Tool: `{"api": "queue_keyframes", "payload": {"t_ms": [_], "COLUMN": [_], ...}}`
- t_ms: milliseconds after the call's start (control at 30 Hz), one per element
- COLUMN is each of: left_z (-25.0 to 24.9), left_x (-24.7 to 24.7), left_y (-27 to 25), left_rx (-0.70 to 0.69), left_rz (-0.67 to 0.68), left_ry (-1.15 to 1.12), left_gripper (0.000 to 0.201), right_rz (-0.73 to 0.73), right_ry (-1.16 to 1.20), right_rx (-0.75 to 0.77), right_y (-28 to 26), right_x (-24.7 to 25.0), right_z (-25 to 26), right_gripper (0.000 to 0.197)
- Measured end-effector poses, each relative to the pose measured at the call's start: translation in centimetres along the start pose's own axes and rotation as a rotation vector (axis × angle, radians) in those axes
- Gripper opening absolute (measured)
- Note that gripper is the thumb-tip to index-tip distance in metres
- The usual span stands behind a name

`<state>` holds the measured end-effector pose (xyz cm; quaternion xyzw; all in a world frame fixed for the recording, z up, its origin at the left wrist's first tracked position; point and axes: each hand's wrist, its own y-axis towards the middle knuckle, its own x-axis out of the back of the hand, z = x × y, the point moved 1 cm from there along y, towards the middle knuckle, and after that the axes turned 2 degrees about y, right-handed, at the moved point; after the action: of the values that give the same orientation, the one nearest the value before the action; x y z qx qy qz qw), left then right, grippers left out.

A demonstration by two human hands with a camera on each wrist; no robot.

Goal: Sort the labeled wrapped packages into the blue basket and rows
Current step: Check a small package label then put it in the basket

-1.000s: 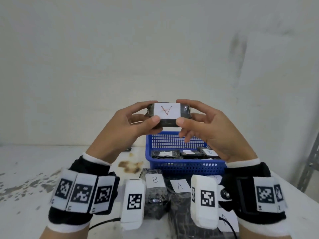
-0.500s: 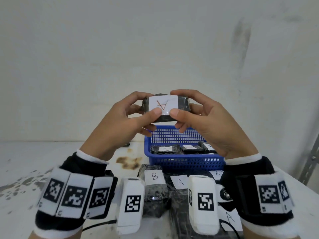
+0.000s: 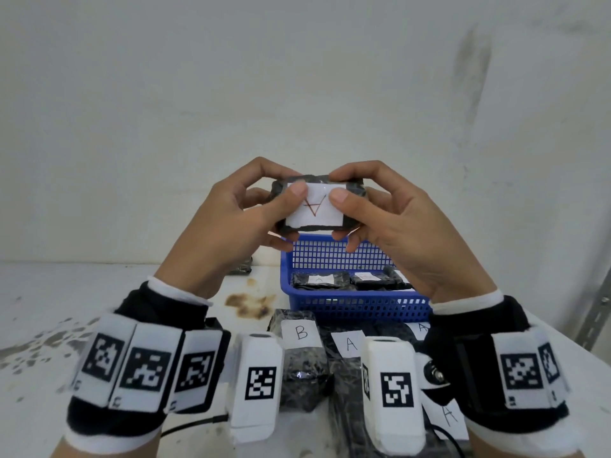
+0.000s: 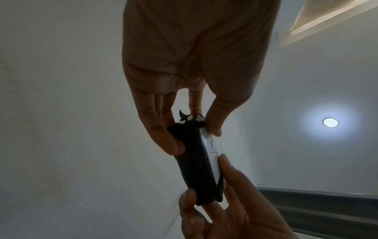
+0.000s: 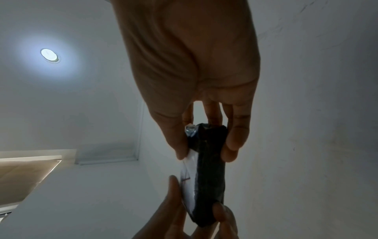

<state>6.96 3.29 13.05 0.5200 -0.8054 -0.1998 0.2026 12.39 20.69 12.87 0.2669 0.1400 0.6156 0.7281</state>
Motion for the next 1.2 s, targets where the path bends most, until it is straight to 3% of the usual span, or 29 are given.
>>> {"api": "queue_keyframes", "payload": {"t_ms": [100,233,300,367,533,667,833,1067,1200], "left_z": [-0.05,0.13,0.16,0.22,0.31,0.0,0.06,0.13,0.16], "left_x": [-0.08,-0.07,-0.19,-0.28,-0.12,0.0,-0.2,-0.08,0.06], "left_y": [-0.02,0.06,0.09,0.17,0.34,0.16,0.21,-0.01,-0.1], "left_rx": [-0.019,-0.051,-0.033,-0.005,0.049,0.049,0.086,0.079,0.069], "left_rz": [-0.008,-0.014,-0.022,-0.037,-0.046,-0.017,0.051,0.084,0.133], "left_ry": [0.008,0.021,-0.002,-0.04,-0.103,-0.121,-0.105,-0.013,0.008], "left_gripper": [0.005,0.033,0.04,0.037,0.015,0.017,0.034,0.018,0.039], "right_rz": [-0.01,-0.058,-0.062,-0.071,-0.07,-0.08,-0.084,-0.085,-0.09], "right_ry": [0.008,0.049,0.023,0.016,0.012,0.013,-0.007,-0.045,-0.052], "right_rx": [0.016,-0.002,-0.006,-0.008,-0.007,-0.03,-0.002,-0.008,-0.021], "right_y": [-0.14,0.12,0.31,0.38,0.2,0.06,0.03,-0.05,-0.03], "right_x": [-0.08,0.03,0.06,0.01,-0.35,-0.38,-0.42,-0.5,-0.77], "right_z": [0.13,-0.23,-0.46,-0.56,-0.17,0.09,-0.02,-0.1,-0.01], "right_gripper": [0.011,0.039,0.033,0.027,0.039,0.037,0.041,0.043,0.044]}}
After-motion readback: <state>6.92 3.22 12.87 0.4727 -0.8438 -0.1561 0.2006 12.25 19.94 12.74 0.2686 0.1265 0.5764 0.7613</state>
